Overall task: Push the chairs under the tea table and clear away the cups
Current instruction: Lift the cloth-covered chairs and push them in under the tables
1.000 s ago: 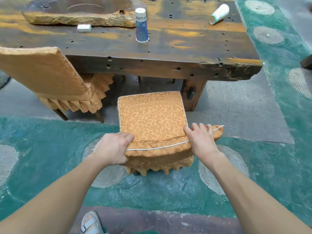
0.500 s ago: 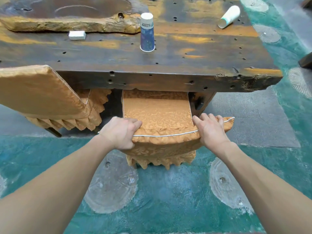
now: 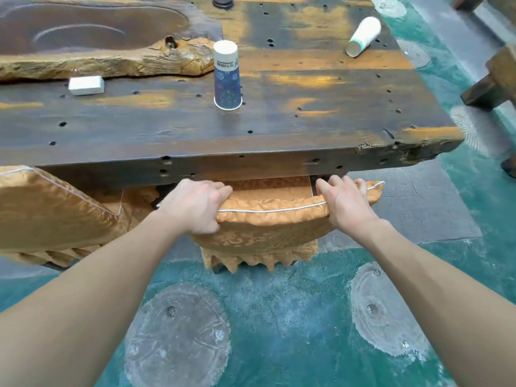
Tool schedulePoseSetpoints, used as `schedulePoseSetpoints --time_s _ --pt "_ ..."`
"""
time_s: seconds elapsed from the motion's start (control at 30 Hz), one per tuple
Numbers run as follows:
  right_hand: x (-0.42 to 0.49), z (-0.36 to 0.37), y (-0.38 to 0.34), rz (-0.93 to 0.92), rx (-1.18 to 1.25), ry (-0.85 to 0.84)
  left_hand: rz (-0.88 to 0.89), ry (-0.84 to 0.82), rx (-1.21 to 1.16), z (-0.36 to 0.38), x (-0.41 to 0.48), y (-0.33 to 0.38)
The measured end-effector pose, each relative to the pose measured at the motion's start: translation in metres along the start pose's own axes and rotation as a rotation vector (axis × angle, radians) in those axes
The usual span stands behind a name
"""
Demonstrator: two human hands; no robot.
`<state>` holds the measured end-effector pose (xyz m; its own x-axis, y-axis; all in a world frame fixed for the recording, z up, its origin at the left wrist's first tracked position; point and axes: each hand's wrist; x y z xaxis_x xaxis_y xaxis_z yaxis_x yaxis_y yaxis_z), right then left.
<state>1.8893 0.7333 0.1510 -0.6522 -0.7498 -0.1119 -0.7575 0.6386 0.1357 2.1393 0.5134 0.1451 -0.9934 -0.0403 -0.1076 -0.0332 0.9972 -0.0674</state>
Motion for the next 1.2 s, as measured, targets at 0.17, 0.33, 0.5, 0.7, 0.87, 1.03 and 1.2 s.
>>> schedulePoseSetpoints --time_s 0.17,0.33,0.5,0.7,0.87,1.03,1.2 --pt "0.04 -0.004 -0.008 0.009 0.009 0.014 0.04 0.05 -0.006 -0.001 0.026 -0.039" --pt "0.069 -0.006 -0.007 0.01 0.023 0.019 0.038 0.057 -0.009 0.002 0.048 -0.063" --pt "0.086 -0.008 0.001 -0.01 0.012 0.007 0.056 0.041 -0.033 -0.002 0.061 -0.069" --pt "0.088 -0.006 0.007 -0.017 0.006 0.013 0.043 0.036 -0.047 -0.001 0.065 -0.064" --pt "0.093 -0.007 0.011 -0.042 -0.006 -0.005 0.017 0.032 -0.048 -0.001 0.068 -0.062" --pt "0.099 -0.009 0.02 -0.06 -0.007 -0.033 0.008 0.052 -0.049 0.0 0.074 -0.056" --pt "0.098 -0.006 0.02 -0.05 0.009 -0.015 0.023 0.084 -0.034 0.002 0.074 -0.057"
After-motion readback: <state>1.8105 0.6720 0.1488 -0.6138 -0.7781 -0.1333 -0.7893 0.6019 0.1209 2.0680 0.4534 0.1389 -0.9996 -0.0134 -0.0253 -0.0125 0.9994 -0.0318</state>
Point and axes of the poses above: each hand's wrist, its own x-axis towards the middle knuckle, its own z-axis out of the palm, y = z × x, and after that the axes turned 11 degrees about z, right-handed
